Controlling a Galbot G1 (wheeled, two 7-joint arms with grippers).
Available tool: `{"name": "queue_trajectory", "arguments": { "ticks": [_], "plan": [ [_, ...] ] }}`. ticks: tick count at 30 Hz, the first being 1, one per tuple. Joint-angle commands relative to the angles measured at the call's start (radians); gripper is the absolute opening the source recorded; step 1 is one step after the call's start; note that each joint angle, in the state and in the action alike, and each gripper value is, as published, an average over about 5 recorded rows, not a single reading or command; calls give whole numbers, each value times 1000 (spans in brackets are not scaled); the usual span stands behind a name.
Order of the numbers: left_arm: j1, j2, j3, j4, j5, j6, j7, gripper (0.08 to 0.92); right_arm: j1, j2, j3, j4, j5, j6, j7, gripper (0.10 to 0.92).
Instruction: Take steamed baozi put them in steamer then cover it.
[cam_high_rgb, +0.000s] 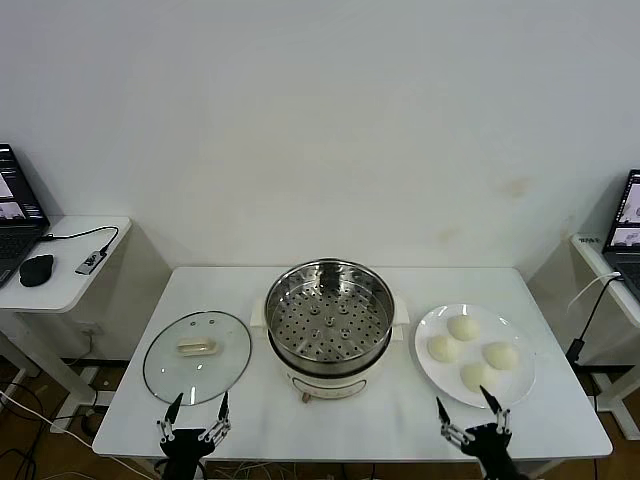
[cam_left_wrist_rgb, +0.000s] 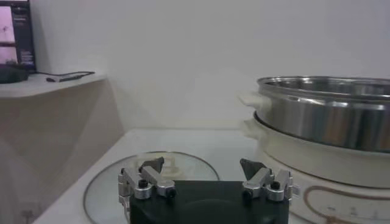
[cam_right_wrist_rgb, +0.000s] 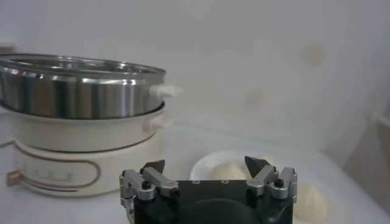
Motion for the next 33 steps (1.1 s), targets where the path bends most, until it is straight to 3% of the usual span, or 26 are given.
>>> {"name": "queue_trajectory", "arguments": {
  "ticks": [1, 11, 16, 25, 33],
  "plan": [
    [-24, 15, -7, 30, 65, 39, 6, 823, 100, -245, 132, -13, -219, -138, -124, 823],
    [-36, 26, -9, 27, 73, 42, -4, 823, 322, -643, 95, -125, -327, -262, -469, 823],
    [-42, 21, -13, 36, 99, 32, -3, 823, 653, -796, -215, -289, -305, -265, -637, 823],
    [-46, 5, -19, 36, 137, 14, 5, 823, 1383, -799, -949, -579, -268, -215, -873, 823],
    [-51, 2, -33, 39, 138, 18, 2, 823, 1624, -701, -1234, -768, -284, -140, -970, 823]
  ]
}}
